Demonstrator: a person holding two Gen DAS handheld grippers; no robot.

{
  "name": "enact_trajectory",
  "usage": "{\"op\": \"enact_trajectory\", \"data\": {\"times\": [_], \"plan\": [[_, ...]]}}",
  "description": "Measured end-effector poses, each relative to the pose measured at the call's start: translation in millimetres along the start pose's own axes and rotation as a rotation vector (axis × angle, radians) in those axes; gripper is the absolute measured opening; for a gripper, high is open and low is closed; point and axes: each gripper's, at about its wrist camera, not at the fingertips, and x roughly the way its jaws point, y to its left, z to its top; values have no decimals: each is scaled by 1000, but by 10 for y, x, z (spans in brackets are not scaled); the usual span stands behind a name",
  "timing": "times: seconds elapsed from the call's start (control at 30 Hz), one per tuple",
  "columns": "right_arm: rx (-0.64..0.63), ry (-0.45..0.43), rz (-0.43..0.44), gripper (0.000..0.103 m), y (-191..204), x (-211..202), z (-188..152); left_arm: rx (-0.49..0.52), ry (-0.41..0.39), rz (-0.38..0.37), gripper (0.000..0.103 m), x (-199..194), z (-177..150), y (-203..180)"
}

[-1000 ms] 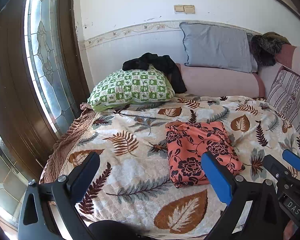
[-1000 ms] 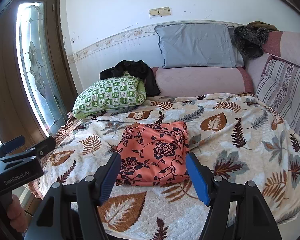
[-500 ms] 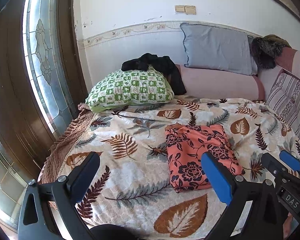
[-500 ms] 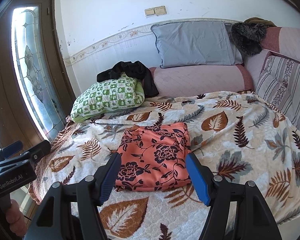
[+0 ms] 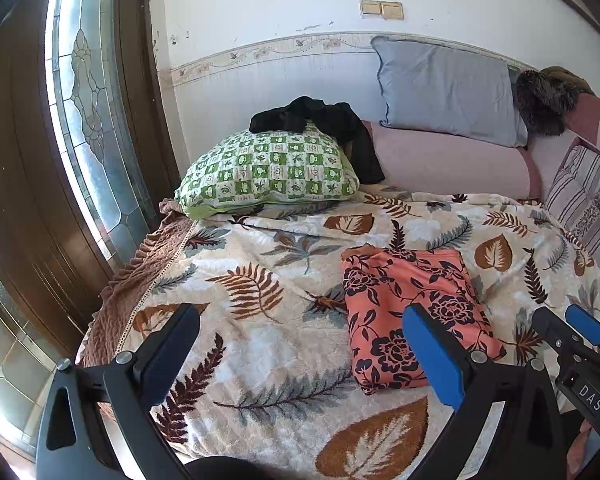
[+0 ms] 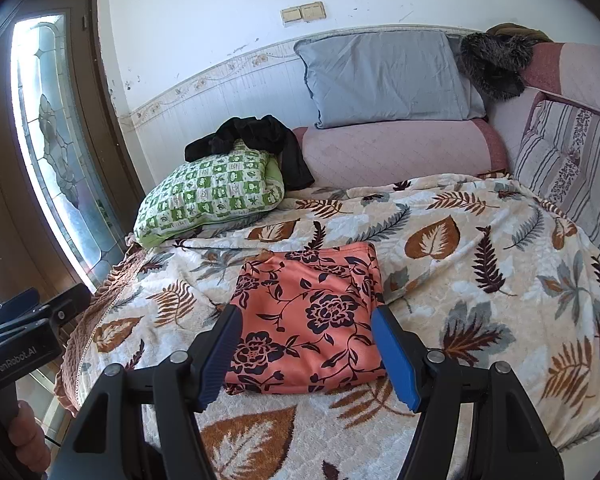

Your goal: Fold small clothes

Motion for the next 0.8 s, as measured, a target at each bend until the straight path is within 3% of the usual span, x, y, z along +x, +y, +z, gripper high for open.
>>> {"op": "enact_trajectory", "data": {"times": [0.8], "plan": [[-23,25,-3,71,36,208,55,-15,23,-10,101,228,46,-3]]}}
